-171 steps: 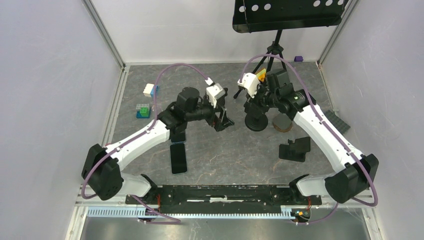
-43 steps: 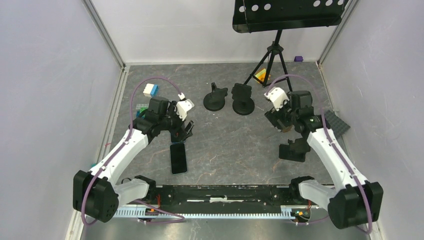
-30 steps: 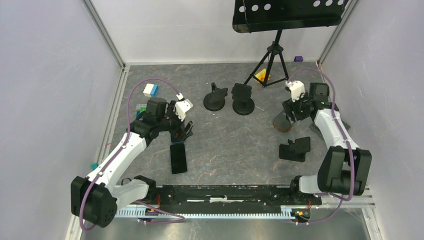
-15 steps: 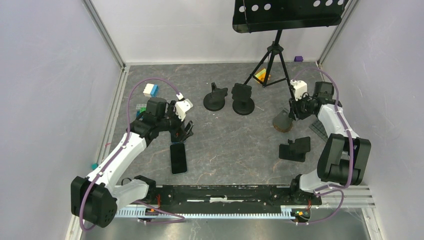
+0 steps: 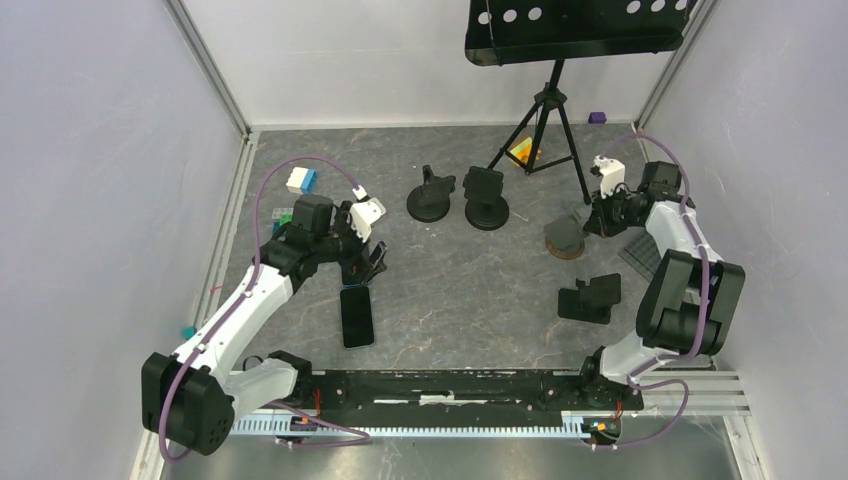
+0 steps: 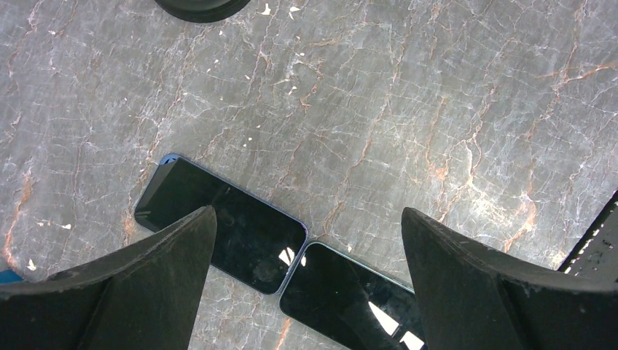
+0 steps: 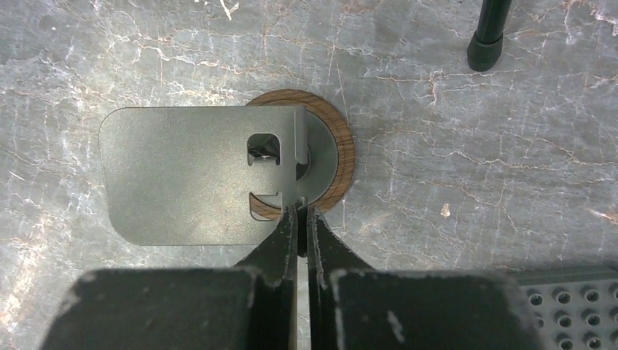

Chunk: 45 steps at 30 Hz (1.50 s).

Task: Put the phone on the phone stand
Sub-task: Move the phone stand to the center of the board.

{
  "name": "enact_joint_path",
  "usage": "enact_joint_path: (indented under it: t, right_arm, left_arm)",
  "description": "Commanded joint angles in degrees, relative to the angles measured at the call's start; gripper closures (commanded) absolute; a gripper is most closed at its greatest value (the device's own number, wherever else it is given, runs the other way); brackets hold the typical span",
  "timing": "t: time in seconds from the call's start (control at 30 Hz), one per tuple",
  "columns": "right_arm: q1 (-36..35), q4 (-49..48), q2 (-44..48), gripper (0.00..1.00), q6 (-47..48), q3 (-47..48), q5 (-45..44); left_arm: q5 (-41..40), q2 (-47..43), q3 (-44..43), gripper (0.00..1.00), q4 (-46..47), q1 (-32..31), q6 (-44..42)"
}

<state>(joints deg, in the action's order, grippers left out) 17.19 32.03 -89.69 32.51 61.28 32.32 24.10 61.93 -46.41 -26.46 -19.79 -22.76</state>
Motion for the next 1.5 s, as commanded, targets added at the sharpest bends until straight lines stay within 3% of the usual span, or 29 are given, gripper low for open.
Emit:
enact_joint_path:
  t: [0.0,0.67,0.83,1.1,1.47]
  right_arm:
    - [1.71,1.57,-4.81,1.00,1.50,1.69,3.54]
    - [4.89,0.47,-15.11,1.00,-1.18,-1.44,12.84]
    - [4.89,0.40,-14.41,0.87,-1.65,-2.56,14.12]
    - [4.65,0.66,-11.07,0.52,-1.72,-4.81,15.33]
    - [-0.67,0.36,-3.98,0.43,-2.21,-11.31,14.37]
  left_arm:
    - [1.09,-0.91,0.33,0.00,1.85,-0.03,1.69]
    - [0.95,-1.22,0.44,0.00,1.67,-0.07,1.71]
    - [0.90,-1.21,0.29,0.00,1.71,-0.06,1.69]
    - [0.87,-1.13,0.31,0.00,1.67,-0.03,1.60]
    - [-0.48,-0.28,-0.02,0.00,1.42,-0.07,1.17]
